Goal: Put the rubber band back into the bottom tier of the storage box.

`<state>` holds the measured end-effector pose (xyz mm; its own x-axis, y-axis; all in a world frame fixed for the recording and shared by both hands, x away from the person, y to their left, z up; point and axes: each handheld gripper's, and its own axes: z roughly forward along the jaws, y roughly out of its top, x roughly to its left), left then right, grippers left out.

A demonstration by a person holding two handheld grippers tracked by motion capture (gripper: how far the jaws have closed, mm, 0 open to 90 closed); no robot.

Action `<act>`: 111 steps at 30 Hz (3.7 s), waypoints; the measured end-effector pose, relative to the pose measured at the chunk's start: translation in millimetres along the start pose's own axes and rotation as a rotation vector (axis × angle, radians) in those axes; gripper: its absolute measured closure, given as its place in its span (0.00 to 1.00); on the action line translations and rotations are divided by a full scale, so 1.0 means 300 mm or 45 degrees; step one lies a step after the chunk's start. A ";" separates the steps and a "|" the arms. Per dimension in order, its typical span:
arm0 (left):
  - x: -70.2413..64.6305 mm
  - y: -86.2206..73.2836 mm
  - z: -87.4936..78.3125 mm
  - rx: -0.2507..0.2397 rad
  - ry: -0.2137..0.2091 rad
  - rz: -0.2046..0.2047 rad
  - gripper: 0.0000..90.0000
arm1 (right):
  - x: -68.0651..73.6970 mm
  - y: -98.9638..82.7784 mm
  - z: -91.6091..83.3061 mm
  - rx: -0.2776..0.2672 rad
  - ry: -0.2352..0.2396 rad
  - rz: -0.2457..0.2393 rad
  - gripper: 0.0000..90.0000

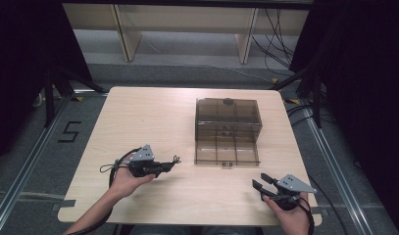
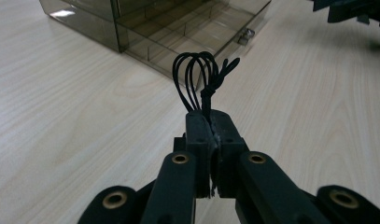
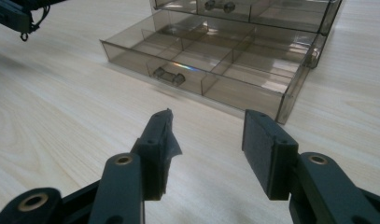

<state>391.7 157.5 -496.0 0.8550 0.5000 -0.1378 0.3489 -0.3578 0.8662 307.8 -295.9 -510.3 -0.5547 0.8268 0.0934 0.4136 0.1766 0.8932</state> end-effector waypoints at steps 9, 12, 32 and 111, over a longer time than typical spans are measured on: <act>-0.020 -0.013 0.015 -0.108 0.014 -0.002 0.97 | 0.023 0.021 0.013 -0.049 0.043 0.004 0.60; -0.029 -0.006 0.015 -0.136 0.016 0.015 0.97 | 0.048 0.046 0.032 -0.085 0.094 0.024 0.60; -0.102 0.043 0.060 -0.211 -0.069 0.054 0.97 | 0.188 0.178 0.137 -0.160 0.323 0.025 0.60; -0.201 0.061 0.122 -0.201 -0.098 0.161 0.67 | 0.269 0.242 0.271 -0.061 0.565 0.024 0.96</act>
<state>360.5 91.9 -489.4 0.9172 0.3948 -0.0544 0.1776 -0.2827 0.9426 351.7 -172.8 -473.8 -0.8079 0.5183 0.2804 0.3985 0.1299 0.9079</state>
